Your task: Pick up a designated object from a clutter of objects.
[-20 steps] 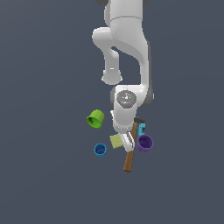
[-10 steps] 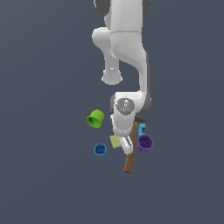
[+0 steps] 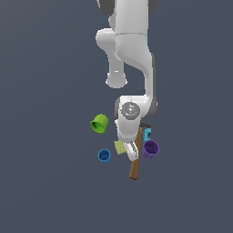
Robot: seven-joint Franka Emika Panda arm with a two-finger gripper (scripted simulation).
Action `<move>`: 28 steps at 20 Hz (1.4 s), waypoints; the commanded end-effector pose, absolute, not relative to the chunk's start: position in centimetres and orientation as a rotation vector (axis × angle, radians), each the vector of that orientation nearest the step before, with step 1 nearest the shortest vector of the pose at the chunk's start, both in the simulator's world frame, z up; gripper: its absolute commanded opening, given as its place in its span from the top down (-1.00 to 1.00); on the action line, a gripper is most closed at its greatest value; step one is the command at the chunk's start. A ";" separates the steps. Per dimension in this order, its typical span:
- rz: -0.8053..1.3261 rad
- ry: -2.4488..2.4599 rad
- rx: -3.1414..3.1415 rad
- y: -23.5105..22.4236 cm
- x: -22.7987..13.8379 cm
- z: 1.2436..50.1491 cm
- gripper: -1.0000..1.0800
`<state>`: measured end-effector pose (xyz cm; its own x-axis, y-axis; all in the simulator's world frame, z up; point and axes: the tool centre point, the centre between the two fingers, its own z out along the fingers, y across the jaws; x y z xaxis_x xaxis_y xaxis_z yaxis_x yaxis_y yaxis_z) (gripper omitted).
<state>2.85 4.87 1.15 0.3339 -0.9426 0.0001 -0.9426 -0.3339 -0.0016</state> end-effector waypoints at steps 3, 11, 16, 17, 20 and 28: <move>-0.002 1.812 -2.565 4.9 2.8 1.2 1.00; -0.002 1.812 -2.565 5.4 2.5 3.1 1.00; -0.001 1.812 -2.564 6.0 2.0 5.8 1.00; -0.001 1.812 -2.564 6.2 1.9 6.5 1.00; -0.001 1.812 -2.564 6.8 1.5 9.0 1.00; -0.001 1.814 -2.564 8.7 0.1 17.4 1.00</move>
<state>0.37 8.31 15.59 0.3333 -0.9428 -0.0004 -0.9428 -0.3333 0.0006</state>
